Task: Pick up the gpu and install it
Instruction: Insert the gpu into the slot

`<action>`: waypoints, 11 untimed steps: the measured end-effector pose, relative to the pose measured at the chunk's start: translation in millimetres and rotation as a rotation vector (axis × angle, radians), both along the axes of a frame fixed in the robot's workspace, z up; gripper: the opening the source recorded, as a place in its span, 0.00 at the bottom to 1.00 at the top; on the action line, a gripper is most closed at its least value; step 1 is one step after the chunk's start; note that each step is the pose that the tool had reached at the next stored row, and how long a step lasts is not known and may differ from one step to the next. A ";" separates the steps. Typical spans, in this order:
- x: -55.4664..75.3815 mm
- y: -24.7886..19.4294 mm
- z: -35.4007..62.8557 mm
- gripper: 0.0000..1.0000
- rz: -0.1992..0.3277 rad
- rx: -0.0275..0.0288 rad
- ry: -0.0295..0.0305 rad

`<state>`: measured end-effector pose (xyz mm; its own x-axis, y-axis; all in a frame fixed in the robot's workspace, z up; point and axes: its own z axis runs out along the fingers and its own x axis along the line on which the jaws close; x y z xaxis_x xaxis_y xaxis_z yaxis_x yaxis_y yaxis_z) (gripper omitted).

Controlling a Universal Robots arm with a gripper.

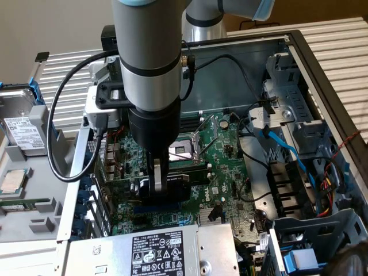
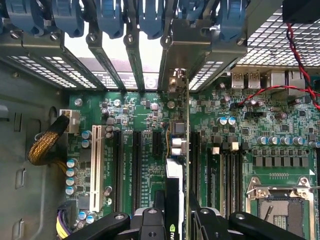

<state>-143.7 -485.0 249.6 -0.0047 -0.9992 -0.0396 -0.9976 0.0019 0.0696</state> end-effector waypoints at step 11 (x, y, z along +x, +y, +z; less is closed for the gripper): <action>0.0 0.0 -0.2 0.27 0.005 -0.0048 -0.0001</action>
